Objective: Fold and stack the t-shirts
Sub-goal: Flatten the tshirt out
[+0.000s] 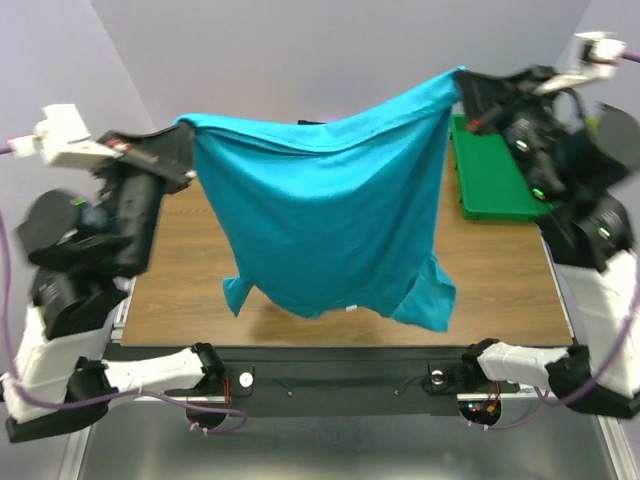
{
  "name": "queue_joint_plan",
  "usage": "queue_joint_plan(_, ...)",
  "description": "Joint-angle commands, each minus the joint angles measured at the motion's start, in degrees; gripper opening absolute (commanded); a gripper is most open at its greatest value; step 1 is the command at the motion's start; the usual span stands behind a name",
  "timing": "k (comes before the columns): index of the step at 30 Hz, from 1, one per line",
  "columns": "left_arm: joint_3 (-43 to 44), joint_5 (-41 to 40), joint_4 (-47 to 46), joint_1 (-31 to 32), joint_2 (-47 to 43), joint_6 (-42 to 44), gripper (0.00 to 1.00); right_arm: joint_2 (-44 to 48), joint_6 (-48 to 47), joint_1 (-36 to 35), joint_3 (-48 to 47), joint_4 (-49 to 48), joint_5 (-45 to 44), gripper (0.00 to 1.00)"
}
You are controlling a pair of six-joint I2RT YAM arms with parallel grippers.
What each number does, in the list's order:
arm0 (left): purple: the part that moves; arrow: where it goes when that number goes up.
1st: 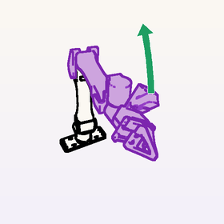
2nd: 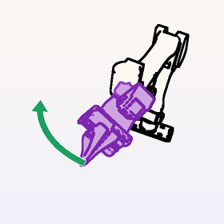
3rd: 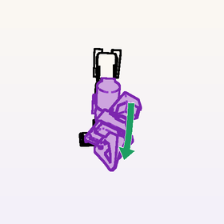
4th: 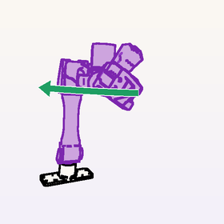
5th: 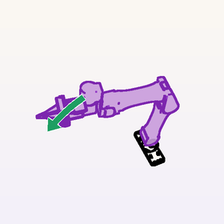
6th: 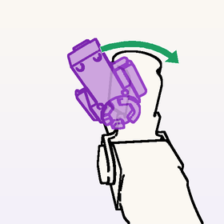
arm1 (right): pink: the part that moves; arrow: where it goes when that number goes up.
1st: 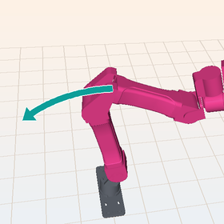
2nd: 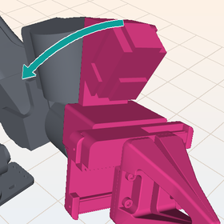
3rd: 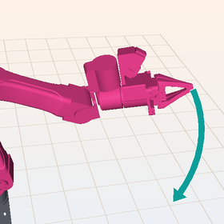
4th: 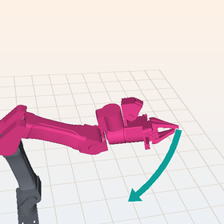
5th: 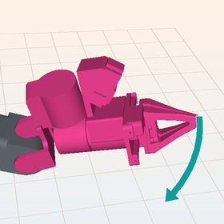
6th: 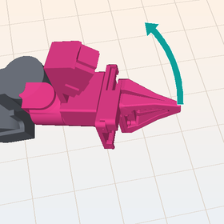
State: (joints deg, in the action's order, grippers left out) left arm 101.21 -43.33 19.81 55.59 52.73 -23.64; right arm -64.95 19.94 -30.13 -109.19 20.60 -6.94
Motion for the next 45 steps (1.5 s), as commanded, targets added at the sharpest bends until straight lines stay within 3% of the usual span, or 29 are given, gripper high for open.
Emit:
queue_joint_plan(1, 1.2, -11.5, -3.5, -1.3, 6.8, 4.6, 0.0, -6.1, -5.5, -0.4, -1.5, 0.0, -11.2, 0.0)
queue_joint_plan(4, 7.3, -7.0, -2.4, -9.4, 11.8, 5.3, 0.0, -12.7, -7.5, -0.3, -5.2, -0.1, -10.3, 0.0)
queue_joint_plan(6, 15.7, 0.5, 0.7, -19.7, 16.1, 5.4, 0.0, -18.1, -8.7, -0.3, -10.9, -0.1, -7.1, 0.0)
queue_joint_plan(7, 18.7, 2.0, 1.1, -21.9, 17.6, 6.6, 0.0, -19.7, -9.0, -0.4, -13.4, -0.1, -6.9, 0.0)
queue_joint_plan(12, 40.3, 4.7, 3.8, -24.7, 26.6, 12.8, 0.0, -28.6, -10.0, -0.3, -30.5, -0.1, -3.4, 0.0)
queue_joint_plan(14, 43.1, 3.6, 2.8, -24.7, 26.7, 15.5, 0.0, -28.3, -9.0, -0.3, -30.9, -0.2, -0.8, 0.0)
queue_joint_plan(17, 30.9, 2.7, -2.4, -24.7, 18.9, 14.5, 0.0, -24.3, -8.3, -0.3, -22.2, -0.3, -0.4, 0.0)
queue_joint_plan(18, 20.0, 4.6, -3.5, -24.7, 12.7, 12.8, 0.0, -23.0, -8.5, -0.3, -19.4, -0.5, -1.1, 0.0)
queue_joint_plan(20, 8.0, 7.2, -6.3, -24.7, 6.1, 10.4, 0.0, -19.1, -9.0, -0.3, -9.3, -0.5, -2.1, 0.01)
queue_joint_plan(21, -3.7, 8.2, -8.3, -24.7, -0.2, 6.1, 0.0, -17.9, -9.7, -0.4, -5.4, -0.5, -1.9, 0.0)
queue_joint_plan(22, -9.4, 8.2, -8.3, -24.7, -3.1, 3.2, 0.0, -16.5, -10.0, -0.3, -1.6, -0.5, -2.5, 0.0)
queue_joint_plan(23, -20.8, 10.4, -9.2, -24.7, -8.9, -2.6, 0.0, -13.4, -9.5, -0.3, 6.8, -0.5, -4.2, 0.0)
queue_joint_plan(24, -26.6, 12.0, -9.8, -24.7, -11.7, -2.6, 0.0, -12.1, -9.6, -0.2, 11.1, -0.4, -5.4, 0.0)
queue_joint_plan(26, -37.6, 16.8, -11.5, -24.7, -15.8, -11.3, 0.0, -9.2, -8.2, 0.0, 19.8, -1.0, -8.0, 0.01)
queue_joint_plan(27, -46.8, 22.4, -11.3, -24.7, -18.5, -14.4, 0.0, -7.0, -7.2, 0.5, 27.4, -1.1, -10.7, 0.01)
queue_joint_plan(30, -61.1, 34.8, -12.7, -24.6, -21.1, -23.1, 0.0, -4.3, -3.2, 2.1, 40.8, -1.1, -11.8, 0.01)
queue_joint_plan(35, -74.8, 47.4, -13.5, -17.9, -24.6, -27.9, 0.0, -2.2, 2.4, 5.3, 55.3, -1.1, -15.2, 0.03)
queue_joint_plan(38, -79.4, 49.6, -10.4, -11.8, -24.3, -28.1, 0.0, -3.6, 4.7, 10.2, 61.4, -1.1, -15.6, 0.03)
queue_joint_plan(41, -81.9, 51.9, -13.3, -5.8, -22.2, -30.4, 0.0, -6.8, 6.0, 12.6, 64.4, -1.1, -16.6, 0.03)
queue_joint_plan(45, -84.0, 52.1, -16.4, 1.9, -13.7, -34.6, 0.0, -10.4, 6.7, 14.3, 65.0, -1.0, -18.5, 0.03)
